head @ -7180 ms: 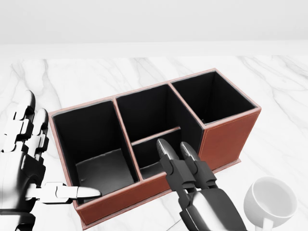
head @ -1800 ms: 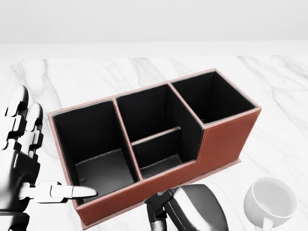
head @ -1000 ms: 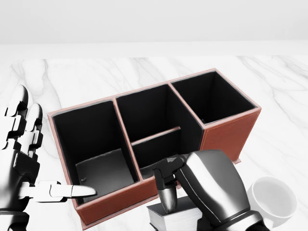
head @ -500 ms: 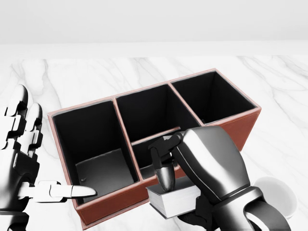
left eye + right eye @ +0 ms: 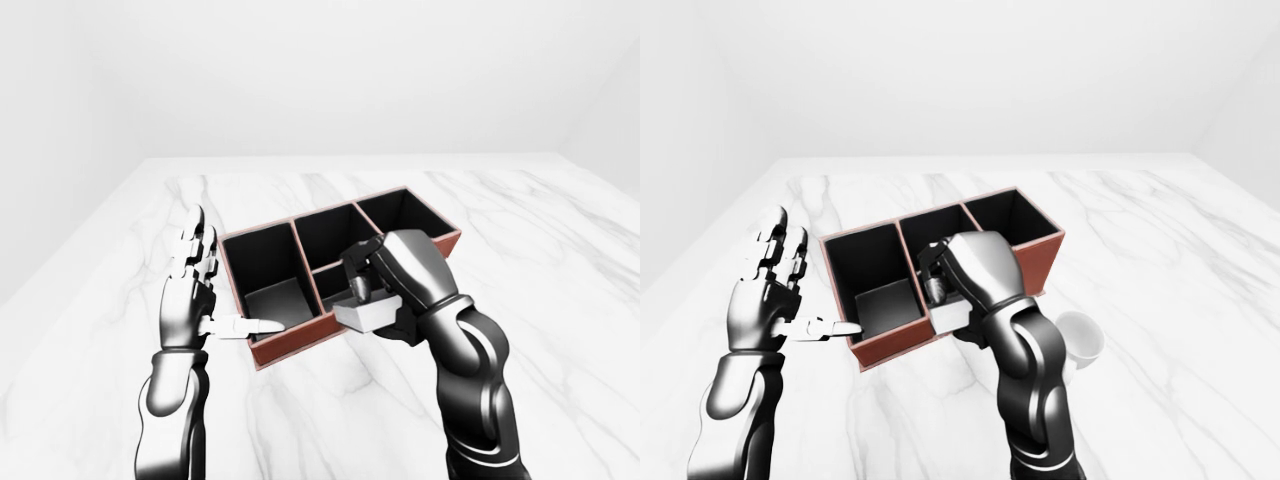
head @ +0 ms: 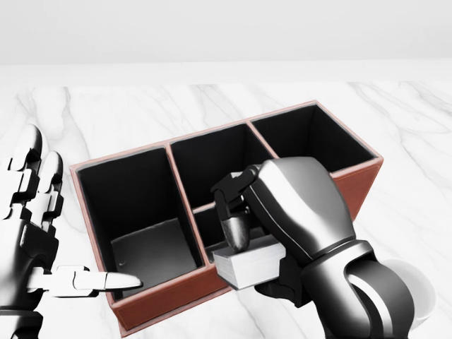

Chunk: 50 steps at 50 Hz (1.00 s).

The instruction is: Pick up the book and place it in the front compartment of the caddy.

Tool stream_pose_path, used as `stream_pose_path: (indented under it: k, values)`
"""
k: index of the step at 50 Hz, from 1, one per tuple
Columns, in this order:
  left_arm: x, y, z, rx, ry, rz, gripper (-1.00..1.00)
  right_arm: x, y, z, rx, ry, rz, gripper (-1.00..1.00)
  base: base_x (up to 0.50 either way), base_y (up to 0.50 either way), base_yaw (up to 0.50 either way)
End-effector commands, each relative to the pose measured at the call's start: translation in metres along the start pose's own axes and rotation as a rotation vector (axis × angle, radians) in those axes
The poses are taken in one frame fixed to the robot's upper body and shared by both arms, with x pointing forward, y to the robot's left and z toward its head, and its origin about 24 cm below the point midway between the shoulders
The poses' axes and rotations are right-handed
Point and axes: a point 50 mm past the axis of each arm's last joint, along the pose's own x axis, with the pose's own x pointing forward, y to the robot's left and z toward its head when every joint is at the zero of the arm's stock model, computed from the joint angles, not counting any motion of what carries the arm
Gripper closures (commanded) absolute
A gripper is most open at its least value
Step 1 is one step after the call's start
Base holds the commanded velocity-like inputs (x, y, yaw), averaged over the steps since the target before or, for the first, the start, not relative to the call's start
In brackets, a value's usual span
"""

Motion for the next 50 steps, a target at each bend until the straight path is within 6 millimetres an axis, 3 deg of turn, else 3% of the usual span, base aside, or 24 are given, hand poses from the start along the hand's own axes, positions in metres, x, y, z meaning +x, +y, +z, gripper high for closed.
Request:
stream_pose_path:
  k: [1,50]
  values:
    - [0.001,0.0,-0.001,0.0,0.001,0.0,-1.0,0.01,-0.005,0.001,-0.018,-0.007,-0.038,1.0,0.0,0.0,0.0]
    - [0.0,0.002,0.003,0.0,-0.016,0.002,-1.0,0.064,-0.005,-0.003,-0.013,-0.027,-0.05,1.0,0.0,0.0,0.0]
